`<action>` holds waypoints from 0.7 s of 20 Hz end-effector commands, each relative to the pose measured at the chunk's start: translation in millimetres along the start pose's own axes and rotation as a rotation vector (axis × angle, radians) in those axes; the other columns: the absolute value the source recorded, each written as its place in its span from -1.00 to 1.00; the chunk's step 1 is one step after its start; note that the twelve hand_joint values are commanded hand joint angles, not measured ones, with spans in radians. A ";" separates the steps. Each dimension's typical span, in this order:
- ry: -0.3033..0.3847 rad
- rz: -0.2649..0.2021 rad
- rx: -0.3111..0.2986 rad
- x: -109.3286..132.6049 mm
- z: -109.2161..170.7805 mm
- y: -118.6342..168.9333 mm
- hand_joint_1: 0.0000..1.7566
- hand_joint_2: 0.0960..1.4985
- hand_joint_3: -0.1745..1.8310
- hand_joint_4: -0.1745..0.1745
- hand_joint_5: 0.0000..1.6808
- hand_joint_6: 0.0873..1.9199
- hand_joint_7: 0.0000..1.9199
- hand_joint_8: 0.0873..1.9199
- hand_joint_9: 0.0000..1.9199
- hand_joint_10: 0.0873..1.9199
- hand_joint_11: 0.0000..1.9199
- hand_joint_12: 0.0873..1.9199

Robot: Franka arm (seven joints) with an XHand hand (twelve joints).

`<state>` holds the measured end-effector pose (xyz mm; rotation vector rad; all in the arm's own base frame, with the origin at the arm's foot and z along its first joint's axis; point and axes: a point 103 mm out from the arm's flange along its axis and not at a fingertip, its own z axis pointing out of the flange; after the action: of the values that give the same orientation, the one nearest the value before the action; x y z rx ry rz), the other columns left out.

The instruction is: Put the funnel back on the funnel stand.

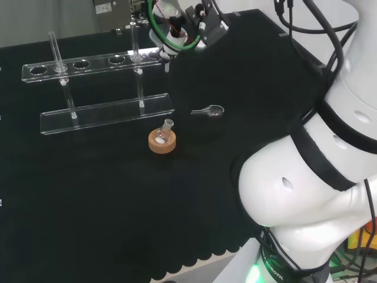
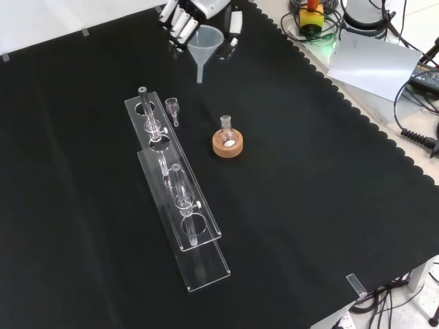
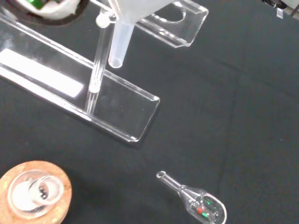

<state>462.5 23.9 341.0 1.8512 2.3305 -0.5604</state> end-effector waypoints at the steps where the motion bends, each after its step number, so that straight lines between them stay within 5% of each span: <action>1: 0.010 0.024 0.012 -32.6 -2.3 31.3 -0.10 -0.17 -0.29 -0.23 -0.37 -0.36 -0.36 -0.34 0.03 -0.58 -0.40 0.29; 7: 0.024 0.003 -0.014 -44.1 -5.7 53.7 -0.10 -0.17 -0.29 -0.23 -0.37 -0.36 -0.36 -0.34 0.03 -0.57 -0.40 0.29; 14: 0.025 -0.012 0.057 -48.2 -6.4 95.6 -0.10 -0.17 -0.29 -0.23 -0.37 -0.36 -0.36 -0.34 0.02 -0.57 -0.40 0.29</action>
<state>512.3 -11.8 347.3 1.9210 2.3147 -0.5450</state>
